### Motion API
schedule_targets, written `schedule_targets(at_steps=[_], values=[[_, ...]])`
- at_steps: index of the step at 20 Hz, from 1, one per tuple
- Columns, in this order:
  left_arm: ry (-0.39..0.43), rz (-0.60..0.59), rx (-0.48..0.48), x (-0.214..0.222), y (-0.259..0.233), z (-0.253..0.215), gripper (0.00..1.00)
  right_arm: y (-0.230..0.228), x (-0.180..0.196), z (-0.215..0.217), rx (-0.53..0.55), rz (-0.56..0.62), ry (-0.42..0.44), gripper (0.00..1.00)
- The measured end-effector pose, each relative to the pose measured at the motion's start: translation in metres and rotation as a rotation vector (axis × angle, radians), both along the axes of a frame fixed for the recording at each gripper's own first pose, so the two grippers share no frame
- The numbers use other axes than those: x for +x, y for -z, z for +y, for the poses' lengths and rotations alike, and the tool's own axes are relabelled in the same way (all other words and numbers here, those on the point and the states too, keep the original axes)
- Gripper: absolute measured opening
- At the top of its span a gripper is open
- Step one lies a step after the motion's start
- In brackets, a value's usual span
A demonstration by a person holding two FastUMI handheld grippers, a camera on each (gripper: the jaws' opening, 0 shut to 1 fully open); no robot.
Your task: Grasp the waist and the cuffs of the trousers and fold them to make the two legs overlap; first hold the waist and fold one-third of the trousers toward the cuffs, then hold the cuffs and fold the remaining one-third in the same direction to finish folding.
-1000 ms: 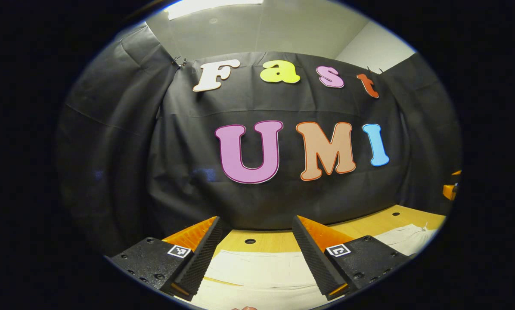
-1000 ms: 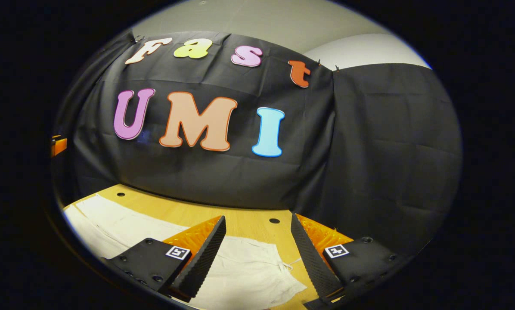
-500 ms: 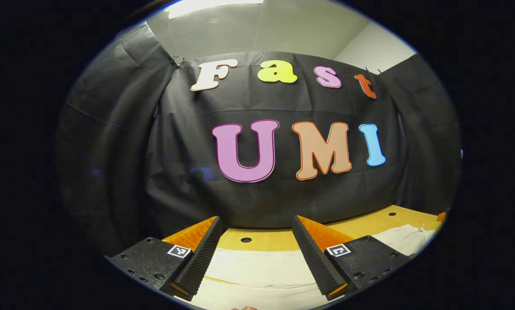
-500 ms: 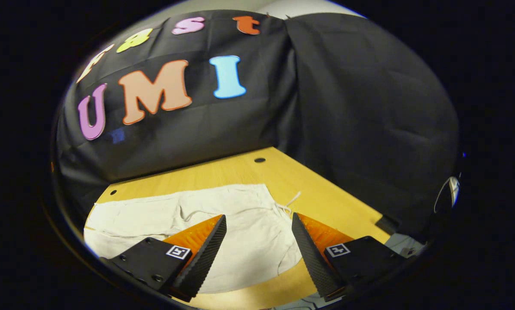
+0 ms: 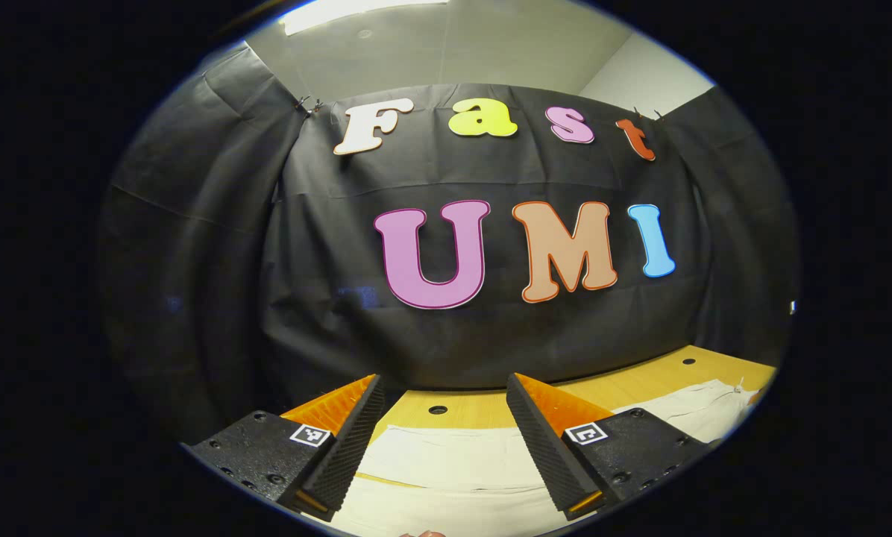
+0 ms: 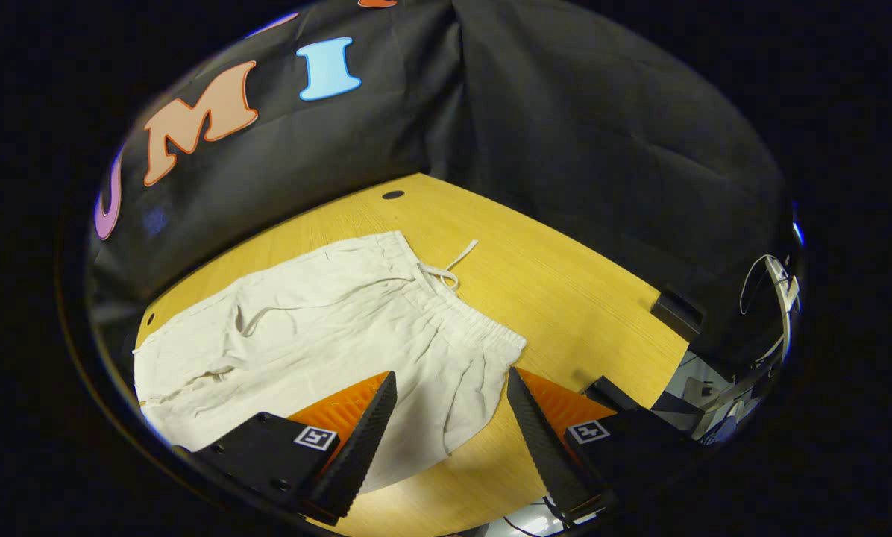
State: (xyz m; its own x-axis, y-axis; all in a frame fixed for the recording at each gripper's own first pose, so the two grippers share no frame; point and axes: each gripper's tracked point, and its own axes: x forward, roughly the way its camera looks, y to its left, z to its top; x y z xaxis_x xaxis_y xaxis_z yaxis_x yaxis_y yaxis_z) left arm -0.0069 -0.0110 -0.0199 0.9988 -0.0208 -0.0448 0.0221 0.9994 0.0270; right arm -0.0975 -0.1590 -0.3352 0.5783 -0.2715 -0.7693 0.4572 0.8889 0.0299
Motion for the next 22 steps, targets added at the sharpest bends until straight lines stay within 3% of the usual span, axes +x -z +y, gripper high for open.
schedule_targets(at_steps=[6, 7, 9, 10, 12, 14, 15, 16, 17, 18, 22], values=[[-0.038, 0.037, 0.017, -0.002, 0.014, 0.014, 0.98, 0.032, 0.001, -0.007, 0.004, 0.107, 0.027, 0.96], [-0.045, 0.043, 0.021, -0.003, 0.015, 0.018, 0.96, 0.033, 0.002, -0.010, -0.010, 0.109, 0.014, 0.91], [-0.062, 0.061, 0.027, -0.005, 0.021, 0.025, 0.98, 0.034, 0.005, -0.003, -0.022, 0.111, -0.042, 0.95], [-0.070, 0.070, 0.027, -0.007, 0.025, 0.027, 0.98, 0.036, 0.005, 0.001, -0.022, 0.115, -0.066, 0.80], [-0.090, 0.087, 0.030, -0.011, 0.031, 0.035, 0.98, 0.035, 0.008, 0.009, -0.011, 0.095, -0.102, 0.58], [-0.116, 0.104, 0.036, -0.017, 0.038, 0.046, 0.98, 0.036, 0.010, 0.015, 0.027, 0.073, -0.100, 0.23], [-0.130, 0.116, 0.035, -0.020, 0.043, 0.051, 0.98, 0.035, 0.010, 0.017, 0.045, 0.064, -0.097, 0.18], [-0.141, 0.123, 0.030, -0.024, 0.046, 0.055, 0.98, 0.037, 0.011, 0.017, 0.060, 0.069, -0.098, 0.00], [-0.161, 0.139, 0.019, -0.030, 0.055, 0.062, 0.98, 0.036, 0.011, 0.016, 0.070, 0.075, -0.105, 0.06], [-0.173, 0.157, 0.013, -0.034, 0.062, 0.066, 0.99, 0.039, 0.011, 0.017, 0.079, 0.085, -0.108, 0.00], [-0.243, 0.238, -0.007, -0.063, 0.094, 0.091, 0.98, 0.038, 0.011, 0.016, 0.097, 0.100, -0.110, 0.02]])
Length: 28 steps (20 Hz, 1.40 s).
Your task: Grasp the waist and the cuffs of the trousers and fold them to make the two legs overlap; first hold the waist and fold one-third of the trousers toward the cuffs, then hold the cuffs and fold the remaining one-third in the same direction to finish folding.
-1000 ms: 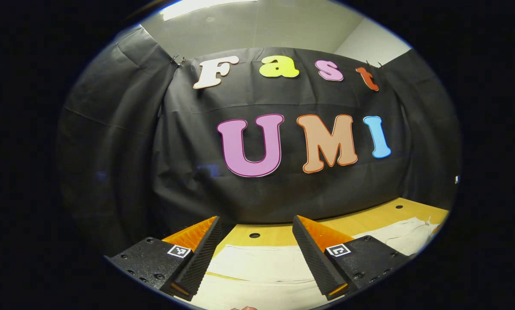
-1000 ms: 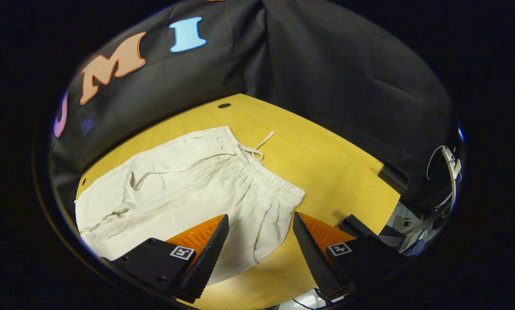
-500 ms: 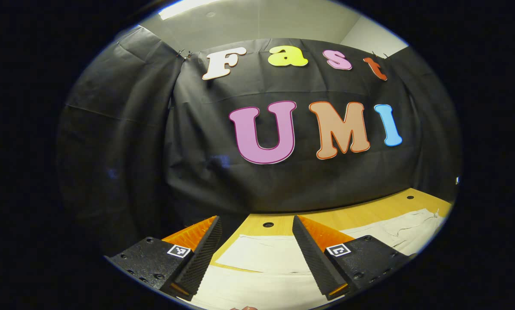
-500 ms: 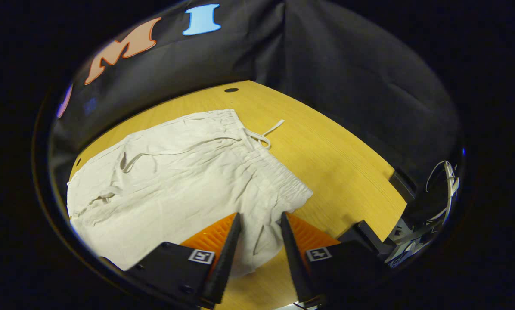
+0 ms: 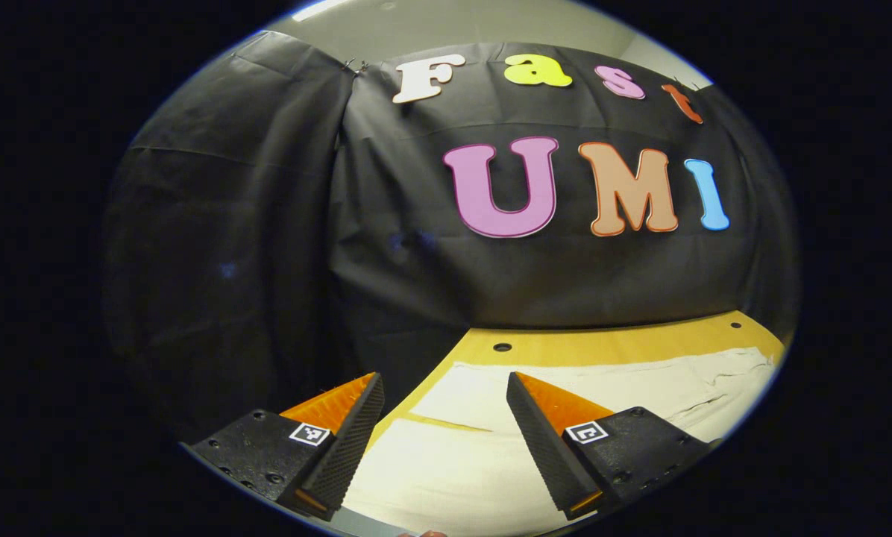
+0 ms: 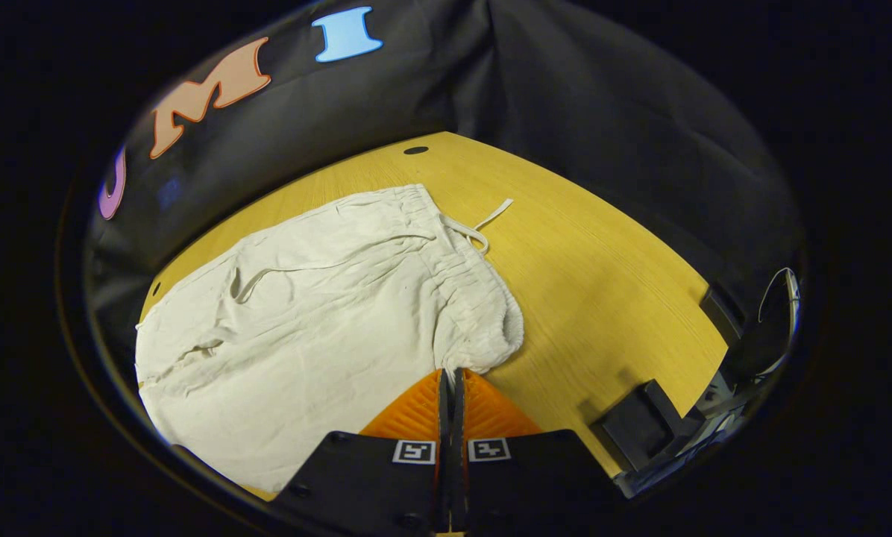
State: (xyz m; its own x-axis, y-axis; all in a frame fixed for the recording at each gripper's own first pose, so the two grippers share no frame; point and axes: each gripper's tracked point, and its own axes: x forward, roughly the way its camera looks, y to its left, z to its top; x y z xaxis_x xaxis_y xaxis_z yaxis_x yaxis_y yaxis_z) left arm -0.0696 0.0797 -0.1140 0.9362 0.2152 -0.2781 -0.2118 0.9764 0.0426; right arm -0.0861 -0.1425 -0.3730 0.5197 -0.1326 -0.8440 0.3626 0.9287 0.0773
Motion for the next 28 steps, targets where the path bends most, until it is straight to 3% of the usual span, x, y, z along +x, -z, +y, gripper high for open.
schedule_targets(at_steps=[8, 14, 22, 25, 27, 28], values=[[-0.198, 0.215, -0.177, -0.065, 0.103, 0.052, 0.98, 0.000, 0.001, 0.000, -0.002, -0.009, -0.015, 0.02], [-0.292, 0.363, -0.222, -0.091, 0.176, 0.083, 0.98, 0.001, 0.001, 0.000, -0.001, 0.001, -0.014, 0.02], [-0.299, 0.505, -0.196, -0.101, 0.203, 0.084, 0.99, 0.002, 0.001, 0.000, -0.009, 0.013, -0.010, 0.02], [-0.304, 0.507, -0.190, -0.097, 0.197, 0.087, 0.99, 0.001, 0.001, 0.000, -0.010, 0.017, -0.012, 0.02], [-0.288, 0.523, -0.197, -0.100, 0.197, 0.082, 0.97, 0.001, 0.001, 0.000, -0.012, 0.018, -0.015, 0.02], [-0.278, 0.527, -0.193, -0.097, 0.197, 0.082, 0.89, 0.002, 0.001, 0.000, -0.012, 0.017, -0.016, 0.02]])
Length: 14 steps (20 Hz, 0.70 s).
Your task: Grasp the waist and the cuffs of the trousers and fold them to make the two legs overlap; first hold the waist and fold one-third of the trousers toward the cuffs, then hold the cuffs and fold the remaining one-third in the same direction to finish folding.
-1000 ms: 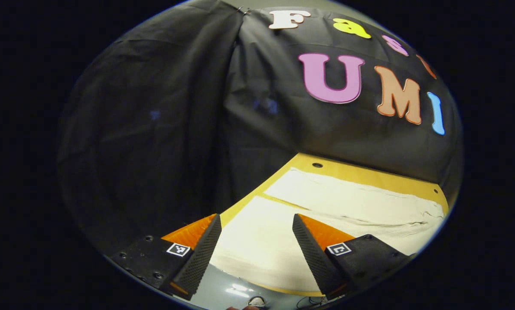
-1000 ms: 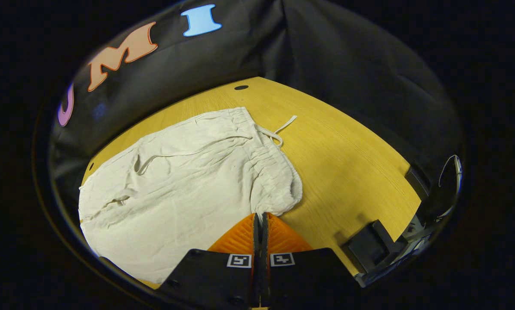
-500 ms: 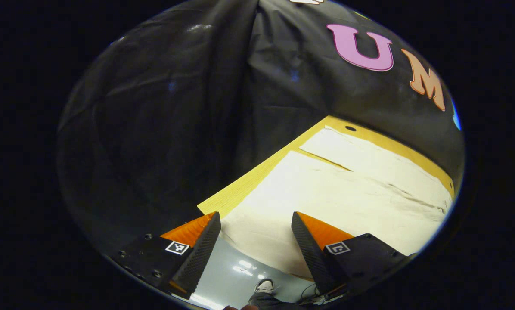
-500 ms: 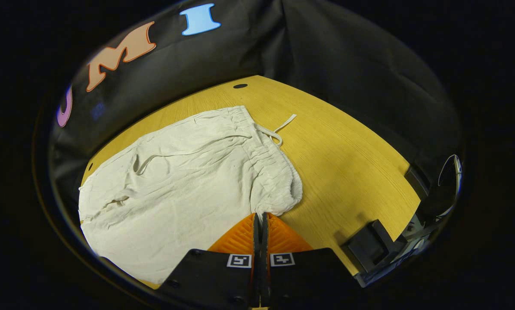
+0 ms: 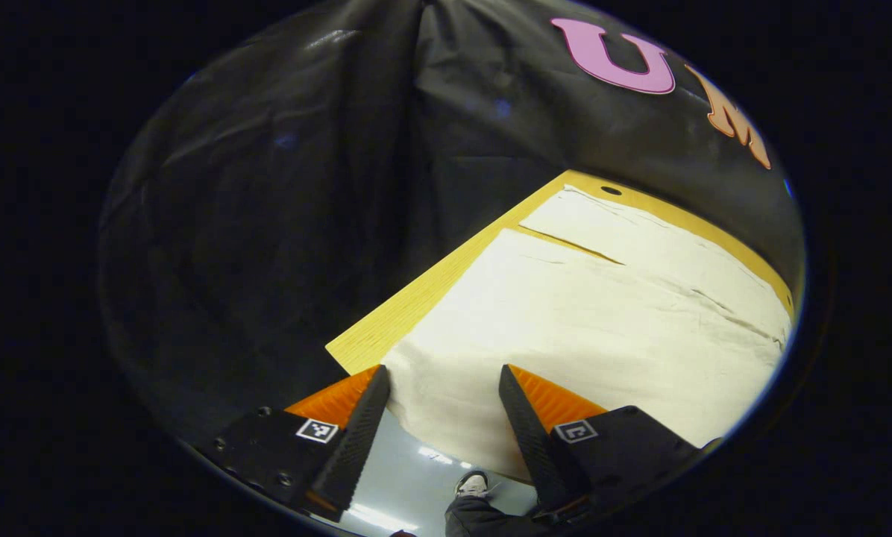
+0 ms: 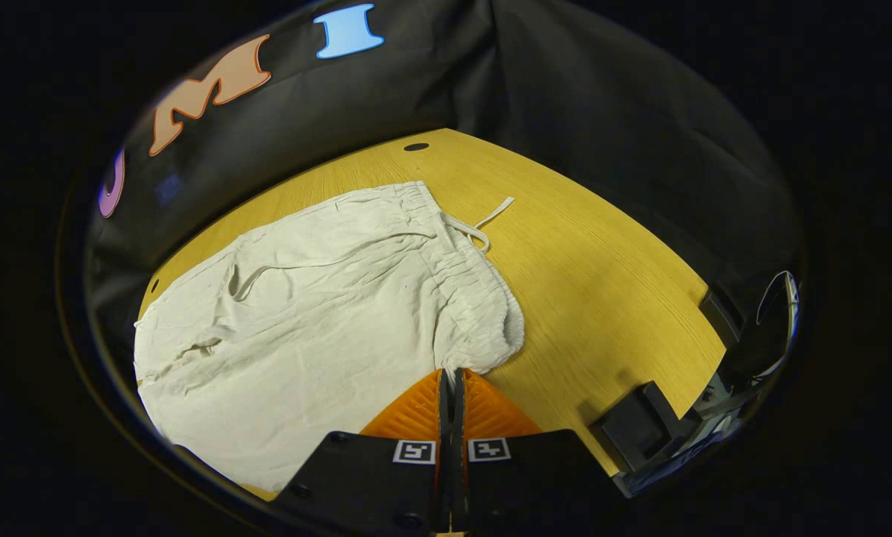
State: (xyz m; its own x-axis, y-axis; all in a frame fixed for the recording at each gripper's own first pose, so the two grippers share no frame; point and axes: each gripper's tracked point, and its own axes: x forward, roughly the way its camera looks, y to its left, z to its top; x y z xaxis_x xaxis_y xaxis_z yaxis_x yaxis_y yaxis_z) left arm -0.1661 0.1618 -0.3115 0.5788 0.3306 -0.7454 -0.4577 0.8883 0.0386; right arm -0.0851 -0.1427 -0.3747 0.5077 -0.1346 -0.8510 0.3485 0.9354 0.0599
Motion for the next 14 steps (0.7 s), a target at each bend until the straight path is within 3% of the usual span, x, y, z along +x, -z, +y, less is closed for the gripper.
schedule_targets(at_steps=[3, 4, 5, 6, 9, 14], values=[[0.055, 0.015, 0.007, 0.011, 0.003, -0.014, 0.63, 0.000, 0.000, 0.000, 0.005, -0.003, 0.003, 0.02], [0.074, 0.018, 0.011, 0.014, 0.002, -0.017, 0.47, 0.000, 0.000, 0.000, 0.007, -0.004, 0.004, 0.02], [0.092, 0.019, 0.012, 0.017, 0.001, -0.019, 0.42, 0.000, 0.000, 0.000, 0.008, -0.005, 0.004, 0.02], [0.106, 0.030, 0.009, 0.017, -0.002, -0.021, 0.28, 0.000, 0.000, 0.000, 0.010, -0.006, 0.006, 0.02], [0.108, 0.034, 0.004, 0.021, -0.001, -0.024, 0.01, 0.000, 0.001, 0.000, 0.024, -0.017, 0.014, 0.02], [0.030, -0.005, -0.122, 0.033, -0.022, -0.027, 0.00, -0.008, 0.006, 0.000, 0.111, -0.046, 0.089, 0.01]])
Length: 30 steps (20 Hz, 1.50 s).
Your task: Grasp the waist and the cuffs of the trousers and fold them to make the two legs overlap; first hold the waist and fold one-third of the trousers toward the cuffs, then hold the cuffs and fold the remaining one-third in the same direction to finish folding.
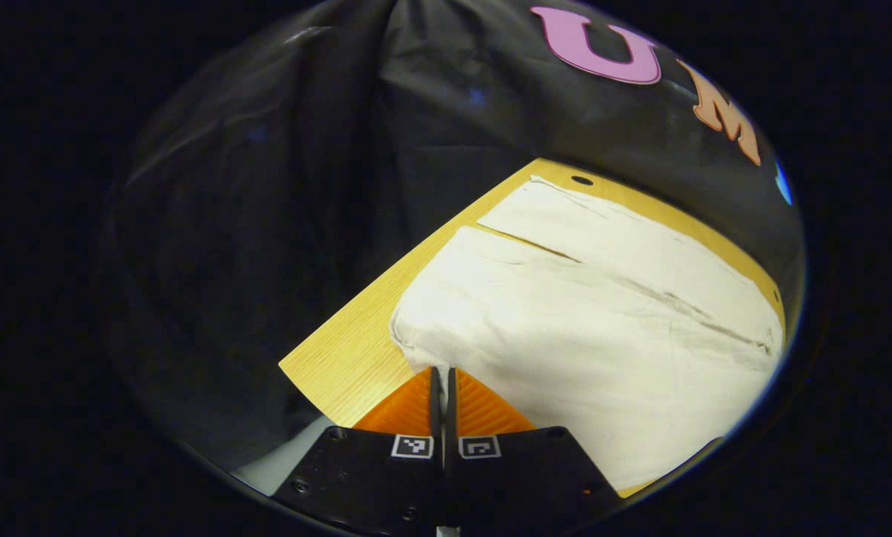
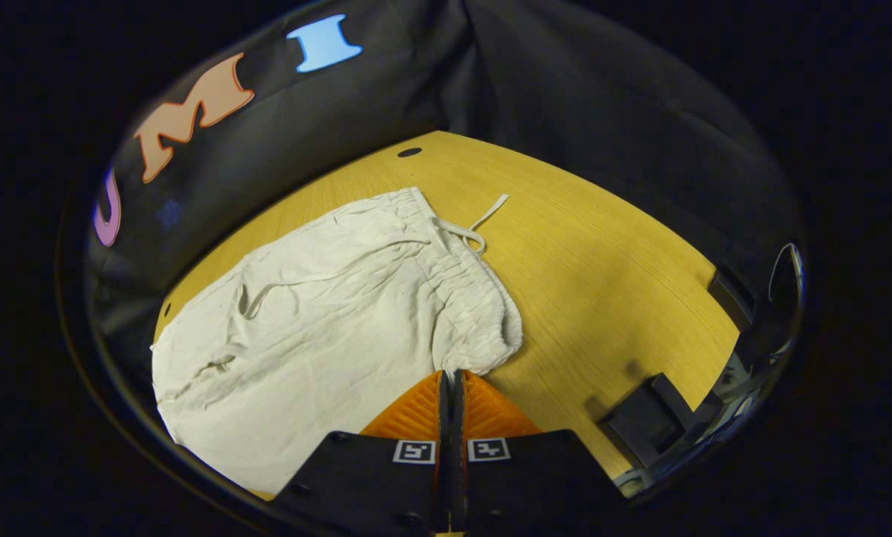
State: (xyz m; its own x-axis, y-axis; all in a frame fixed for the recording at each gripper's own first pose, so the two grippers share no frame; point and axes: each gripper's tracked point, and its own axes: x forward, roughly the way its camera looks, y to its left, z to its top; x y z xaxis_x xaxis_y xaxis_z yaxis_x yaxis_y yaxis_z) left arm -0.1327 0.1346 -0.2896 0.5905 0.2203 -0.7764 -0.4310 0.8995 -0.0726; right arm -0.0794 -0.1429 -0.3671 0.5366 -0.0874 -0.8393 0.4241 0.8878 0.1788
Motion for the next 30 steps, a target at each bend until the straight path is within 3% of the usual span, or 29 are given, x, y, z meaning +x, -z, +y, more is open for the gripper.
schedule_targets(at_steps=[4, 8, 17, 30], values=[[-0.061, -0.075, -0.088, 0.024, -0.027, 0.006, 0.00, -0.022, 0.010, -0.001, 0.042, -0.057, 0.017, 0.02], [-0.038, -0.095, -0.092, 0.046, -0.043, -0.001, 0.00, -0.059, 0.033, -0.001, 0.101, -0.130, 0.055, 0.01], [-0.028, -0.111, -0.136, 0.117, -0.072, -0.011, 0.00, -0.120, 0.112, 0.010, 0.162, -0.222, 0.015, 0.01], [0.055, -0.022, -0.180, 0.247, -0.051, -0.044, 0.00, -0.100, 0.241, 0.021, 0.236, -0.168, 0.106, 0.01]])
